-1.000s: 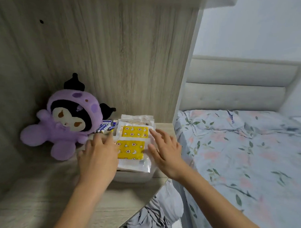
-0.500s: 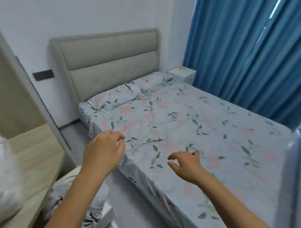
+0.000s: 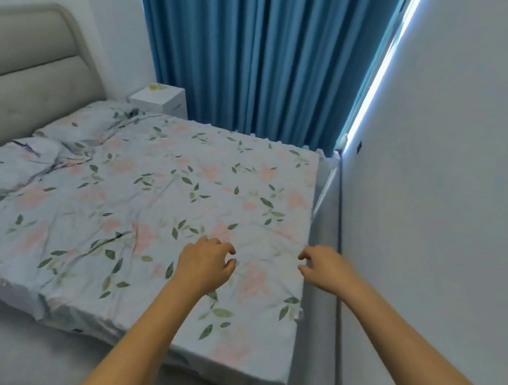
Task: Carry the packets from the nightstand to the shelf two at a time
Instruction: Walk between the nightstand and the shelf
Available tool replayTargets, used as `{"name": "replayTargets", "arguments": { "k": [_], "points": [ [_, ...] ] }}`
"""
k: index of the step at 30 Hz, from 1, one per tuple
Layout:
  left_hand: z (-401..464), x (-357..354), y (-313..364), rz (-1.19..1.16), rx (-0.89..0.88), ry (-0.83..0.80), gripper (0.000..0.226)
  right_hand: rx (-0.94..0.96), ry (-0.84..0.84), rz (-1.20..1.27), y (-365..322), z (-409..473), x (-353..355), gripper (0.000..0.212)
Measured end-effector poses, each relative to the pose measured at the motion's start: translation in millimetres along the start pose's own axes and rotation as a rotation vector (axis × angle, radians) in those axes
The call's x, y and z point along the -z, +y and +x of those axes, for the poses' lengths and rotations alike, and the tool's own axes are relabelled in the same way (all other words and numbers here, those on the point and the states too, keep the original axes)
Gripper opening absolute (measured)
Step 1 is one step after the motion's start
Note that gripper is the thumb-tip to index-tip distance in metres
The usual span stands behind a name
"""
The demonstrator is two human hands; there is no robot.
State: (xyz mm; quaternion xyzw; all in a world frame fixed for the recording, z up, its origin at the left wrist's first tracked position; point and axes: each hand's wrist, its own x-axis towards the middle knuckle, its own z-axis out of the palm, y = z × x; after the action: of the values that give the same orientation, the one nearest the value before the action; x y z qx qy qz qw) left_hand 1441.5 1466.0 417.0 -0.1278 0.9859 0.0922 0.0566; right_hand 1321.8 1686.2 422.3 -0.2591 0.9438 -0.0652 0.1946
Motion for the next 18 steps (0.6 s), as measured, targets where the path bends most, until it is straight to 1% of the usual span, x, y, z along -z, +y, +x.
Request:
{"name": "replayTargets", "arguments": {
  "k": [6, 8, 13, 18],
  "points": [
    [76.0, -15.6, 102.2, -0.015, -0.134, -0.04, 0.039, -0.172, 0.002, 0.043, 104.4, -4.3, 25.5, 0.045],
    [101.6, -18.3, 126.1, -0.013, -0.179, -0.041, 0.04, -0.232, 0.005, 0.072, 130.8, -1.7, 26.8, 0.042],
    [167.6, -26.7, 162.1, -0.017, -0.244, -0.052, 0.041, -0.353, 0.052, 0.13, 189.2, 5.4, 36.7, 0.034],
    [221.2, -31.0, 197.6, -0.031, -0.274, -0.12, 0.043, -0.396, 0.029, 0.126, 237.4, 29.4, 53.9, 0.039]
  ]
}}
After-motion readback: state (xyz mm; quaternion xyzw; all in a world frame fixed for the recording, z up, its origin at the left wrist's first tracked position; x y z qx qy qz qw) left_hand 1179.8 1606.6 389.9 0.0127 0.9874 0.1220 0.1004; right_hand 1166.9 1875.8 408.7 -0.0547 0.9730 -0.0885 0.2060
